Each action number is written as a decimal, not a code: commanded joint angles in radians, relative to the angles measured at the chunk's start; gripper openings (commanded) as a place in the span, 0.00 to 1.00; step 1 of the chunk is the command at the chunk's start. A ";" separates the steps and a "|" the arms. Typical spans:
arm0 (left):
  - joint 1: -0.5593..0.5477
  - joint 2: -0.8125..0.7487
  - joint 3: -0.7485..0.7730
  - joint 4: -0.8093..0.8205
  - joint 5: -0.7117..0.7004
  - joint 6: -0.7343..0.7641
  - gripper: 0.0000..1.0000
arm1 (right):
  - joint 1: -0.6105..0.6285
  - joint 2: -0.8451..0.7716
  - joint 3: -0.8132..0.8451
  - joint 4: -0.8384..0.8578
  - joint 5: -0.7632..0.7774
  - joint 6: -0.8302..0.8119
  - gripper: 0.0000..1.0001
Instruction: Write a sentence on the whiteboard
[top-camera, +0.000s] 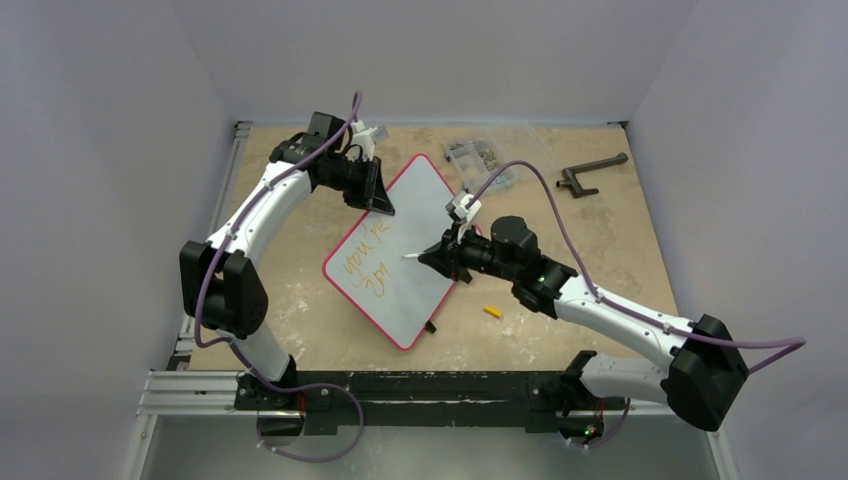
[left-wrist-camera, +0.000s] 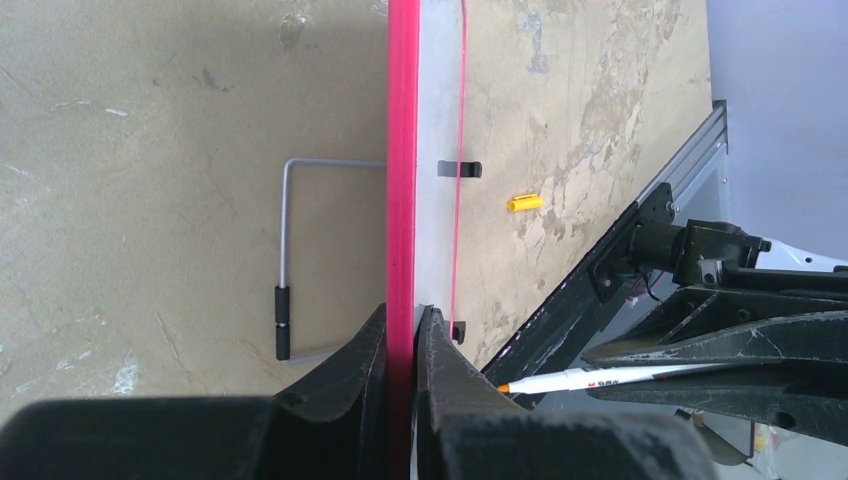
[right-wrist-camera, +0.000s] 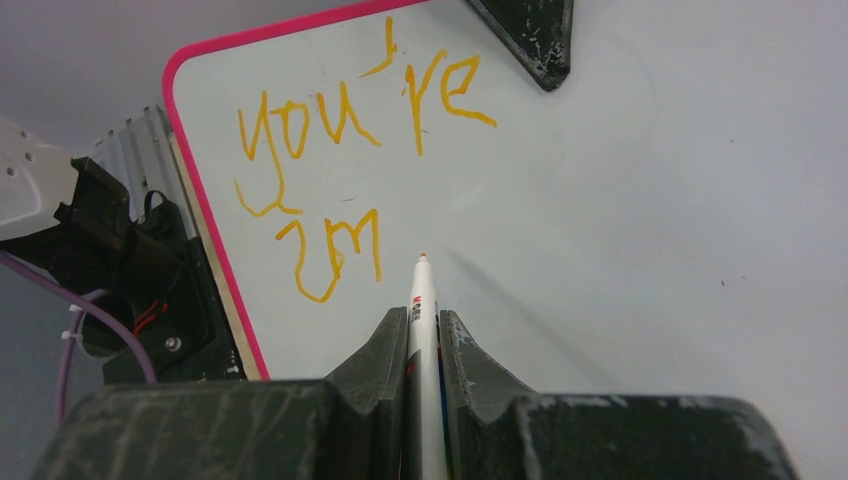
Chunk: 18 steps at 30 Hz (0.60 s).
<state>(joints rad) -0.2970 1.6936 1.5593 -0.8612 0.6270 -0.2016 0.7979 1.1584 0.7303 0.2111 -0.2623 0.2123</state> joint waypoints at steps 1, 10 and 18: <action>0.004 -0.023 -0.001 -0.025 -0.179 0.047 0.00 | -0.003 0.004 0.008 0.063 -0.066 -0.028 0.00; 0.004 -0.028 -0.002 -0.026 -0.178 0.047 0.00 | -0.003 0.082 0.059 0.078 -0.110 -0.038 0.00; 0.004 -0.028 -0.001 -0.027 -0.176 0.048 0.00 | -0.003 0.148 0.102 0.105 -0.145 -0.042 0.00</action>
<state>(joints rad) -0.2970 1.6920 1.5593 -0.8619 0.6262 -0.2016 0.7979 1.3087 0.7719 0.2543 -0.3672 0.1894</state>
